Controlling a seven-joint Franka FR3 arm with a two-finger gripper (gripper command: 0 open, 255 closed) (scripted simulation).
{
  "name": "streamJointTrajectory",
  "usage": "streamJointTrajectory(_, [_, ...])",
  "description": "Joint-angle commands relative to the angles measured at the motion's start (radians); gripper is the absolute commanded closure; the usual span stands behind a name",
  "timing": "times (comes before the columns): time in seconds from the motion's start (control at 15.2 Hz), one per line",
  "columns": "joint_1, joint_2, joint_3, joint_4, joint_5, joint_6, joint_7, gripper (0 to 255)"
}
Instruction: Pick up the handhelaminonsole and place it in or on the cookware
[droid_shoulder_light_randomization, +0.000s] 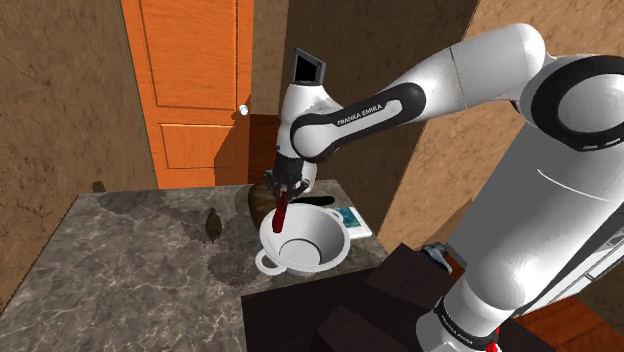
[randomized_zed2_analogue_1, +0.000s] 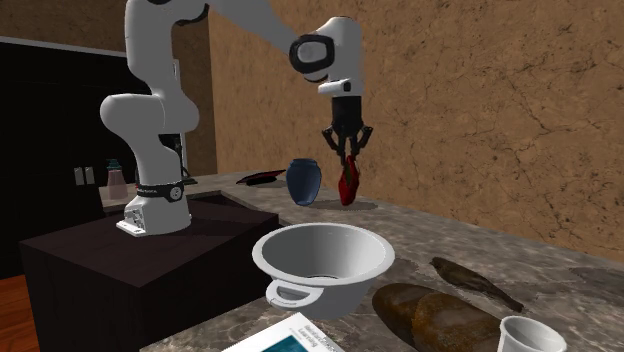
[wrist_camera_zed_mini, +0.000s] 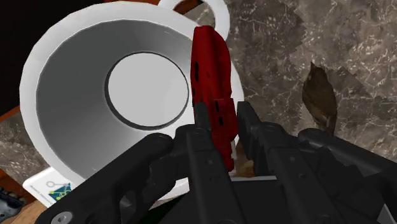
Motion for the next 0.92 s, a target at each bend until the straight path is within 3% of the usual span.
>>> streamJointTrajectory(0.0, [-0.025,-0.057,-0.017,-0.050,0.039,-0.001,-0.067,255])
streamJointTrajectory(0.33, [-0.075,-0.170,-0.085,-0.138,0.103,-0.024,-0.225,255])
streamJointTrajectory(0.86, [-0.078,-0.118,-0.084,-0.186,0.084,0.073,-0.221,255])
